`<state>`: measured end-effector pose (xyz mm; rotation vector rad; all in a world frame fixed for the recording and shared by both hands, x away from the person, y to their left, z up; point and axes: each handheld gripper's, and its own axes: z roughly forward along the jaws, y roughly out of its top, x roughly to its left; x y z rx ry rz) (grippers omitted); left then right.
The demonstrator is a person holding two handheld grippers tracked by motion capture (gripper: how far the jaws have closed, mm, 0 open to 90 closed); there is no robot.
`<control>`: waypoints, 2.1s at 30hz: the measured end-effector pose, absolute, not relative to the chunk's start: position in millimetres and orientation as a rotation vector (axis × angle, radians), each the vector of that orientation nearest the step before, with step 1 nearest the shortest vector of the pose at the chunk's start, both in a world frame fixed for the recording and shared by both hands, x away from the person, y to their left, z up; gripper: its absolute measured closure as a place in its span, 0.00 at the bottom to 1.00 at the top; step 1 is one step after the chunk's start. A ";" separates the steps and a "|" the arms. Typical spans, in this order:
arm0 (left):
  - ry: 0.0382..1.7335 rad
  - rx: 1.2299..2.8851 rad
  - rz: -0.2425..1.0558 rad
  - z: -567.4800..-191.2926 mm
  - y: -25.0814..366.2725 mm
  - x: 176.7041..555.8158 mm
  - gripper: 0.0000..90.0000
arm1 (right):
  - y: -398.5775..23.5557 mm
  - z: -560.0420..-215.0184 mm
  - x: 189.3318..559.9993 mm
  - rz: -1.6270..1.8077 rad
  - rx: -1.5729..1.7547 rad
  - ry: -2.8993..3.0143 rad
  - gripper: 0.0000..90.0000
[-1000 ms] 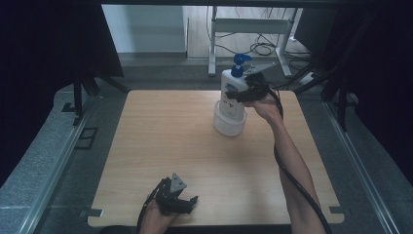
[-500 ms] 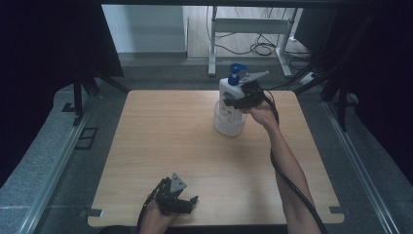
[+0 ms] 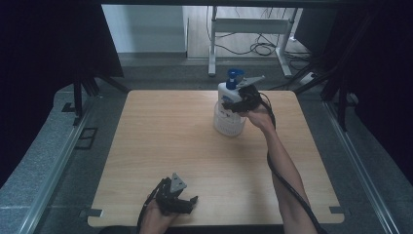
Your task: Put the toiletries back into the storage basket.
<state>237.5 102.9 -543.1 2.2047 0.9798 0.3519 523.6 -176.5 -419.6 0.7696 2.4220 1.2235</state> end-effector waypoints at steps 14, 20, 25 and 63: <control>0.981 2.202 0.351 -543.2 102.8 237.4 0.13 | -181.3 -433.8 525.9 1.263 0.782 2.435 0.41; 0.980 2.203 0.351 -543.2 102.8 237.4 0.13 | -187.7 -435.3 525.7 1.290 0.796 2.432 0.40; 0.980 2.204 0.352 -543.1 102.9 237.5 0.13 | -188.6 -432.8 524.5 1.311 0.798 2.417 0.31; 0.981 2.205 0.353 -543.1 102.7 237.4 0.13 | -199.9 -402.4 494.9 1.321 0.781 2.340 0.00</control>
